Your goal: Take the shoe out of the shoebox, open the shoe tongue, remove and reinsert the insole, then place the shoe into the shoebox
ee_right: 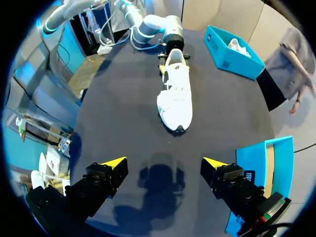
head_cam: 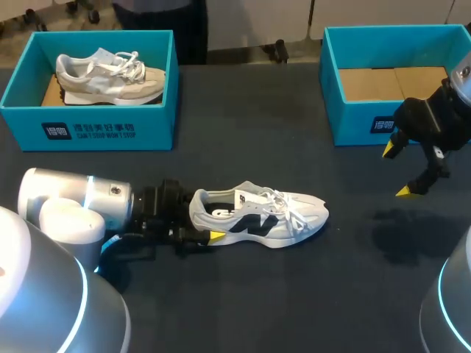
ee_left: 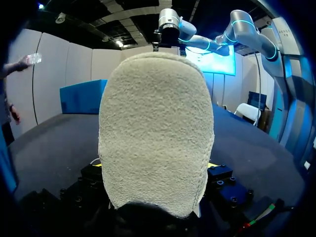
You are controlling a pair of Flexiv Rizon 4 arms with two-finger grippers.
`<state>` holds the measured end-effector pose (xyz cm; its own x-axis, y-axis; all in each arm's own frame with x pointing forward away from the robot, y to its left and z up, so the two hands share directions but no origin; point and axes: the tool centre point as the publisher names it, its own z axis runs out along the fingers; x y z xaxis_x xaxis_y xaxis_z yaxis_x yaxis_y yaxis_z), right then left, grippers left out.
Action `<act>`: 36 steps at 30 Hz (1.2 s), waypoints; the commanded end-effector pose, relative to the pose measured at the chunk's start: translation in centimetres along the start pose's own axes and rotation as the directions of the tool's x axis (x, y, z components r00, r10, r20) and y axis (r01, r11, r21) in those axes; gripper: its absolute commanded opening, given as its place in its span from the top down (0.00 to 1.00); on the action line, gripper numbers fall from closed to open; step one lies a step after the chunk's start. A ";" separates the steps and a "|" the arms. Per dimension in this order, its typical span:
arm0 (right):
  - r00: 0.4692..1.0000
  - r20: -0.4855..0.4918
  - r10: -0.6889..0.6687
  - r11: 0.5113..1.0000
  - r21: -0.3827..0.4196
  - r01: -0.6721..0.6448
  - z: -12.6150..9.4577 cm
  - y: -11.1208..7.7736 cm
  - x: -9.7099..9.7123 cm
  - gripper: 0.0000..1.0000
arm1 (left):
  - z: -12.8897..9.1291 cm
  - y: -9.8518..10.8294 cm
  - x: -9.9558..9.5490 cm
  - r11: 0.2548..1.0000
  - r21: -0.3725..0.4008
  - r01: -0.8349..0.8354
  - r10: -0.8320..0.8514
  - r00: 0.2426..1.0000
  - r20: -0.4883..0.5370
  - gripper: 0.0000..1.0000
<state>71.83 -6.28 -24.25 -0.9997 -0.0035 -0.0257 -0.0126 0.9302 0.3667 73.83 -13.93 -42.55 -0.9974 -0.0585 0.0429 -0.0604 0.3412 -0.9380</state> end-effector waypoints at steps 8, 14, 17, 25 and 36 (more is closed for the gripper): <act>0.947 0.113 0.301 0.952 -0.084 -0.293 2.5 4.6 -1.2 0.00 | 0.9 1.5 -1.2 1.000 -0.003 0.001 -0.001 1.000 0.000 1.00; 0.897 0.166 0.409 0.913 -0.075 -0.402 3.8 6.7 -1.6 0.00 | 0.9 1.5 -1.2 1.000 -0.003 0.001 -0.001 1.000 0.000 1.00; 0.882 0.156 0.445 0.896 -0.070 -0.439 4.6 7.7 -2.3 0.00 | 0.9 1.5 -1.2 1.000 -0.003 0.001 -0.001 1.000 0.000 1.00; 0.898 0.144 0.415 0.910 -0.057 -0.412 5.1 8.4 -3.3 0.00 | 0.9 1.5 -1.2 1.000 -0.003 0.001 -0.001 1.000 0.000 1.00; 0.859 0.161 0.486 0.873 -0.127 -0.471 6.0 8.7 -3.7 0.00 | 0.9 1.5 -1.2 1.000 -0.003 0.001 -0.001 1.000 0.000 1.00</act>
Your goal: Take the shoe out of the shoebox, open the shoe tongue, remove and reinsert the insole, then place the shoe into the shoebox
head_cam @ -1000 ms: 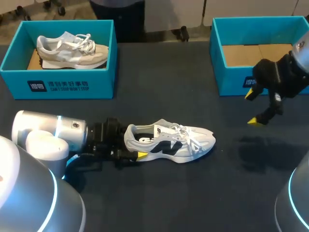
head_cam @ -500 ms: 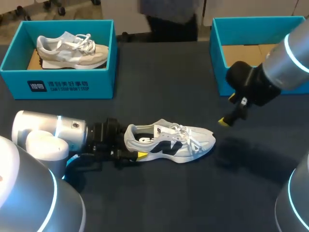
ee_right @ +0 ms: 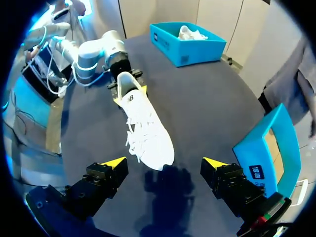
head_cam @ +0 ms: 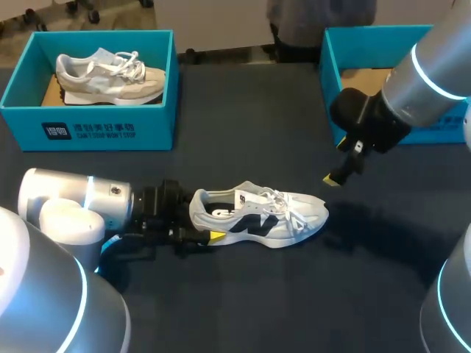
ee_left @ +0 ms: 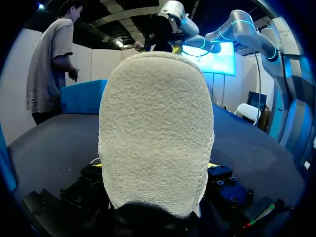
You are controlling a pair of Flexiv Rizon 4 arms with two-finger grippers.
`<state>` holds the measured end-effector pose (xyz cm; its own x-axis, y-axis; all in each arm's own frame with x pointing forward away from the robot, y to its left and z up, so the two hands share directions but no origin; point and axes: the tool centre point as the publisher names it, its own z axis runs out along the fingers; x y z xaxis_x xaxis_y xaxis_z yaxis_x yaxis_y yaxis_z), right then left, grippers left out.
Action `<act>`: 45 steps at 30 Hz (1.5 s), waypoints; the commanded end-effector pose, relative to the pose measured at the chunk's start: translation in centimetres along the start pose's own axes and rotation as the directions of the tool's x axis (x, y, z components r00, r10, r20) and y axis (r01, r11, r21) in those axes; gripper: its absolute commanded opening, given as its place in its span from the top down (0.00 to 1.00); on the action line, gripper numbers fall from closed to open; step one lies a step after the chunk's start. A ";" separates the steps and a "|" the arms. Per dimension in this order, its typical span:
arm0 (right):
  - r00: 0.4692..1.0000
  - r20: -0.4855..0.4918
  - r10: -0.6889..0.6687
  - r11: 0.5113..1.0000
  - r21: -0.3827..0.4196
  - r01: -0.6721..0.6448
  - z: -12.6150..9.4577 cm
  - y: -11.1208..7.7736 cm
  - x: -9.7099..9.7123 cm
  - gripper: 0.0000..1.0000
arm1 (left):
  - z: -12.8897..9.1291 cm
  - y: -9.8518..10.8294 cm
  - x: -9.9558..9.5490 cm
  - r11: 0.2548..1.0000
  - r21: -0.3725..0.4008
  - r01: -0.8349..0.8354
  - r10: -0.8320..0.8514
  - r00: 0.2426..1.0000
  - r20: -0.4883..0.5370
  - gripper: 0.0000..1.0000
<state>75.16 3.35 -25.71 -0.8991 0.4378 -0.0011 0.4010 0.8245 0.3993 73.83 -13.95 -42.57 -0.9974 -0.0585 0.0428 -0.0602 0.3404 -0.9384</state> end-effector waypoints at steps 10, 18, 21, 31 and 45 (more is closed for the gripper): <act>0.939 0.157 0.307 0.949 0.025 -0.315 2.5 4.6 -1.0 0.00 | 0.9 1.5 -1.2 1.000 -0.004 0.001 -0.001 1.000 0.000 1.00; 0.901 0.210 0.379 0.920 0.018 -0.391 3.9 6.4 -0.9 0.00 | 0.9 1.5 -1.2 1.000 -0.004 0.001 -0.001 1.000 0.000 1.00; 0.879 0.236 0.415 0.903 0.010 -0.429 4.3 6.6 -0.7 0.00 | 0.9 1.5 -1.2 1.000 -0.004 0.001 -0.001 1.000 0.000 1.00; 0.788 0.303 0.536 0.824 0.012 -0.566 5.5 7.8 0.6 0.00 | 0.9 1.5 -1.2 1.000 -0.004 0.001 -0.001 1.000 0.000 1.00; 0.704 0.313 0.638 0.744 -0.013 -0.668 7.4 9.9 2.6 0.00 | 0.9 1.5 -1.2 1.000 -0.004 0.001 -0.001 1.000 0.000 1.00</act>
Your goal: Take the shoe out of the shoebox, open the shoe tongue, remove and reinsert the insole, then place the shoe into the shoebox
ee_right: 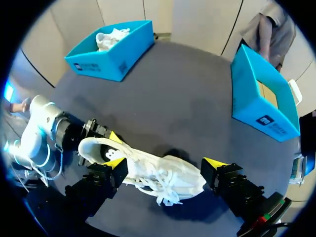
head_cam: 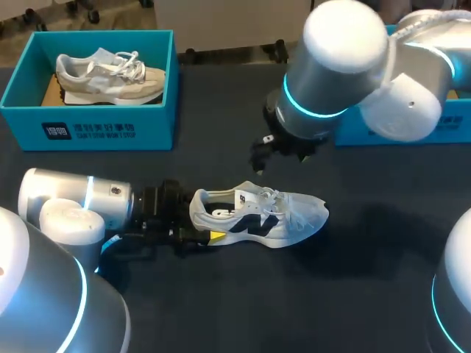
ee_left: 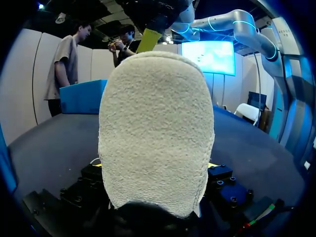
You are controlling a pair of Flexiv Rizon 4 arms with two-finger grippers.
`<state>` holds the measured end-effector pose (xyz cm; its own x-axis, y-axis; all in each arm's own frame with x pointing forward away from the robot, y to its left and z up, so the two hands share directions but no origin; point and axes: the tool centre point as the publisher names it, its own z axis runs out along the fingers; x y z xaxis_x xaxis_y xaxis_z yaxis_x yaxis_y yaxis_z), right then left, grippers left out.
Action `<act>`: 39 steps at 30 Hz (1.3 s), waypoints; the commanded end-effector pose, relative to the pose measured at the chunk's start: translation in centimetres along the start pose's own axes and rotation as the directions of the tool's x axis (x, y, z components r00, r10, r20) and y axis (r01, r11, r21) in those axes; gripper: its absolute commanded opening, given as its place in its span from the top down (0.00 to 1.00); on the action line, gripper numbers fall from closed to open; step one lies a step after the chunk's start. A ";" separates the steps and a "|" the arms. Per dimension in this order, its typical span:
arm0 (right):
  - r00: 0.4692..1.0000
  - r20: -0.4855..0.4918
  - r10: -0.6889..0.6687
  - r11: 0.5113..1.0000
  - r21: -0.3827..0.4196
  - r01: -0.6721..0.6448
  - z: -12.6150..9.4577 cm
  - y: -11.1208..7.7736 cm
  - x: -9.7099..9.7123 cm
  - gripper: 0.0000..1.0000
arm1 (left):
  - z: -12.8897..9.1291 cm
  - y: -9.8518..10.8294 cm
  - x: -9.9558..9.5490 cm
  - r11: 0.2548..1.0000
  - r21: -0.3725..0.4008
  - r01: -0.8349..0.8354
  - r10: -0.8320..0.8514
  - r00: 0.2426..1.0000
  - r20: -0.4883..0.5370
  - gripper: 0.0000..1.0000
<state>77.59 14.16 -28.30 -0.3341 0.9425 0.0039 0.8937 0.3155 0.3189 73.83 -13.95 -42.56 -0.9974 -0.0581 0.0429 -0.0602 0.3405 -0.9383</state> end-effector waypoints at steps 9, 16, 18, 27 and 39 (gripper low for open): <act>0.999 0.039 0.000 1.000 0.010 0.000 0.5 0.7 0.9 0.00 | 0.9 1.5 -1.2 1.000 -0.004 0.001 -0.001 1.000 0.000 1.00; 0.973 0.127 0.191 0.979 0.049 -0.199 -0.9 1.8 2.2 0.00 | 0.9 1.5 -1.2 1.000 -0.004 0.001 -0.001 1.000 0.000 1.00; 0.963 0.148 0.224 0.971 0.051 -0.234 -1.4 1.8 2.8 0.00 | 0.9 1.5 -1.2 1.000 -0.004 0.001 -0.001 1.000 0.000 1.00; 0.883 0.273 0.381 0.912 0.045 -0.408 -2.2 1.1 5.5 0.00 | 0.9 1.5 -1.2 1.000 -0.004 0.001 -0.001 1.000 0.000 1.00; 0.853 0.310 0.419 0.885 0.070 -0.460 -0.8 0.1 6.8 0.00 | 0.9 1.5 -1.2 1.000 -0.004 0.001 -0.001 1.000 0.000 1.00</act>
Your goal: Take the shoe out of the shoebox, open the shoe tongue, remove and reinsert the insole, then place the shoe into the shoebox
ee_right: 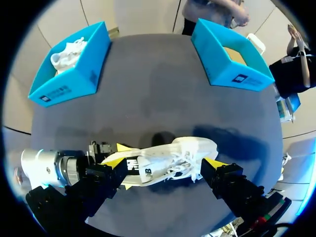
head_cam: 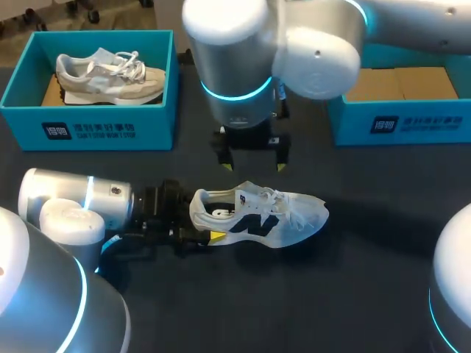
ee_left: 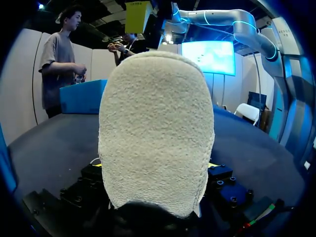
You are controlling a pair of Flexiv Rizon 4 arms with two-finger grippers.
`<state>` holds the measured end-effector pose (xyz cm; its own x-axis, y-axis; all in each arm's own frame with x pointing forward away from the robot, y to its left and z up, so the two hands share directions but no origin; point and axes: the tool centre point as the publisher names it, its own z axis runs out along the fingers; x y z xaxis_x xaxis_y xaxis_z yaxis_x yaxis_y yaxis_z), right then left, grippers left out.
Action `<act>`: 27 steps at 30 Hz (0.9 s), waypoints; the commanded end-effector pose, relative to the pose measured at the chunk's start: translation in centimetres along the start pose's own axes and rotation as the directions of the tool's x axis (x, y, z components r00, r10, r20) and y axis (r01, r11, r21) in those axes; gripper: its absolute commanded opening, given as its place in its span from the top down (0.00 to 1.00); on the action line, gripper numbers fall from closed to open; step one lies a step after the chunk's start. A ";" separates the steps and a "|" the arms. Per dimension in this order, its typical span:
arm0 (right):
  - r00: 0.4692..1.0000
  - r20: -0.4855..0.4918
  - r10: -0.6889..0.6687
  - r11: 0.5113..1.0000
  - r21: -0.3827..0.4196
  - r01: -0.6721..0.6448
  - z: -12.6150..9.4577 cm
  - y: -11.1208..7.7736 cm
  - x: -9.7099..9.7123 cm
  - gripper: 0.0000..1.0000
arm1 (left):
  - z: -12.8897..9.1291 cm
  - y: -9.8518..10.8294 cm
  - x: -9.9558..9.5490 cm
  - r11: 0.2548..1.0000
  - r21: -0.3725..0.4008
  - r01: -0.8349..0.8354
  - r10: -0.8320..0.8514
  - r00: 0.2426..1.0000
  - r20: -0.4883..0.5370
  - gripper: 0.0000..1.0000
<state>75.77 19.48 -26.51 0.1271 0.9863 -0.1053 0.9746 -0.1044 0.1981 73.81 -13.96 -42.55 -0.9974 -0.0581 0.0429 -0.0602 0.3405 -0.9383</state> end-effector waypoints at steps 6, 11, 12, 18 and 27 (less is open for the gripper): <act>0.997 0.061 0.055 0.998 0.020 -0.057 1.8 -1.5 1.8 0.00 | 0.9 1.5 -1.2 1.000 -0.004 0.001 -0.001 1.000 0.000 1.00; 0.994 0.086 0.065 0.996 0.054 -0.070 2.6 -2.1 2.2 0.00 | 0.9 1.5 -1.2 1.000 -0.004 0.001 -0.001 1.000 0.000 1.00; 0.994 0.091 0.055 0.996 0.066 -0.061 2.7 -2.2 2.3 0.00 | 0.9 1.5 -1.2 1.000 -0.004 0.001 -0.001 1.000 0.000 1.00; 0.988 0.150 -0.018 0.991 0.135 -0.002 3.8 -2.9 3.4 0.00 | 0.9 1.5 -1.2 1.000 -0.004 0.001 -0.001 1.000 0.000 1.00; 0.972 0.234 -0.033 0.984 0.176 -0.009 5.8 -3.7 3.9 0.00 | 0.9 1.5 -1.2 1.000 -0.004 0.001 -0.001 1.000 0.000 1.00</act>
<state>73.79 21.93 -32.49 0.1059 0.9688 -0.2239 0.9943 -0.1053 0.0144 73.81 -13.97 -42.55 -0.9974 -0.0581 0.0428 -0.0601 0.3406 -0.9383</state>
